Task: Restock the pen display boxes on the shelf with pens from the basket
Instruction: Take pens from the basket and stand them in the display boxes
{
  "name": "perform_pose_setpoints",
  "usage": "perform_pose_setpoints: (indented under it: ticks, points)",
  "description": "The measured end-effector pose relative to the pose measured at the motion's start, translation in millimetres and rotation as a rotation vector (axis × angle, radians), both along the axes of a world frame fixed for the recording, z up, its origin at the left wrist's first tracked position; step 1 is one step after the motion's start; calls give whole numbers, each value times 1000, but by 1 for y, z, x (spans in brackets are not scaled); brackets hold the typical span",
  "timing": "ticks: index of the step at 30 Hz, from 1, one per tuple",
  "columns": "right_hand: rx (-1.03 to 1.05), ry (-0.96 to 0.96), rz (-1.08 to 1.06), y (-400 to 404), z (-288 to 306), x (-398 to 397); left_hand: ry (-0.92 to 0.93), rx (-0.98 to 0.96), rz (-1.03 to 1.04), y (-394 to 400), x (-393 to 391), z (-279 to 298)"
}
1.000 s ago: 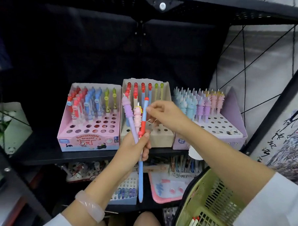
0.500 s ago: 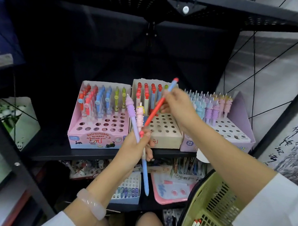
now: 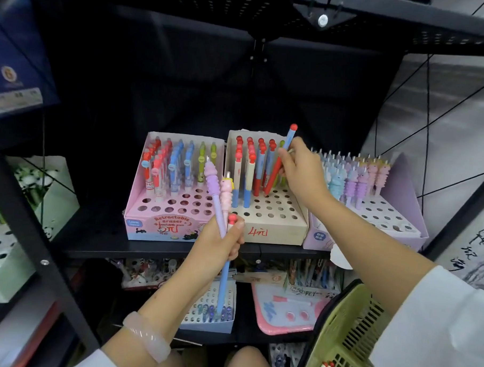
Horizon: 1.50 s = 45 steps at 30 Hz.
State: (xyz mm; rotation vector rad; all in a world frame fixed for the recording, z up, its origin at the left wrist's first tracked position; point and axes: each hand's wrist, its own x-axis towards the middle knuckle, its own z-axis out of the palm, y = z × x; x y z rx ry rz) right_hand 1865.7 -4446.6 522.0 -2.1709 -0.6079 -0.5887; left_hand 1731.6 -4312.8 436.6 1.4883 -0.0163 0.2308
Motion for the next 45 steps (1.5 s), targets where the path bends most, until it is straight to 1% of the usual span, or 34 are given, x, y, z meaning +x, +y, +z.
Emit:
perform_pose_setpoints:
  ticks: [3, 6, 13, 17, 22, 25, 26, 29, 30, 32, 34, 35, 37, 38, 39, 41, 42, 43, 45]
  points:
    - [-26, 39, -14, 0, -3, 4, -1, 14, 15, 1, -1, -2]
    - [-123, 179, -10, 1, -12, 7, -14, 8, 6, 1, -2, -1]
    - [-288, 369, 2, 1, -6, 13, -26, -9, -10, -10, -1, 4]
    - [-396, 365, -31, 6, 2, 12, -13, -21, -20, -24, -1, 4]
    - [-411, 366, -27, 10, -2, 8, -4, -17, -6, -32, -3, 4]
    - [-367, 269, -64, 6, -2, 7, -6, -22, 2, -31, -3, 4]
    - [-384, 255, -64, 5, -2, 6, -9, -24, 4, -30, -3, 4]
    - [-537, 269, -26, 8, -11, 4, -7, -24, 12, -28, -3, 3]
    - [-543, 286, -30, 10, -14, 2, -5, -19, 16, -28, -2, 3]
    - [-517, 321, -50, 11, -18, 3, 1, -6, 18, -28, -2, 2]
    - [-475, 293, -69, 10, -18, 2, -2, 5, 19, -28, -1, 1]
    - [-400, 263, -69, 7, -17, -2, -3, 9, 20, -28, -1, 1]
    - [-135, 262, -9, -1, -13, -20, -10, 15, 22, -28, 1, 1]
    - [-13, 316, 88, -5, -10, -31, -16, 21, 19, -28, 2, 1]
    - [55, 407, 216, -9, -9, -43, -21, 29, 12, -30, 3, 1]
    - [38, 555, 409, -18, -10, -61, -26, 46, -5, -37, 7, 2]
    - [19, 580, 451, -24, -12, -66, -28, 54, -17, -41, 9, 3]
    - [22, 577, 455, -31, -13, -68, -27, 56, -35, -47, 11, 4]
    - [98, 535, 395, -45, -13, -63, -16, 39, -78, -59, 14, 5]
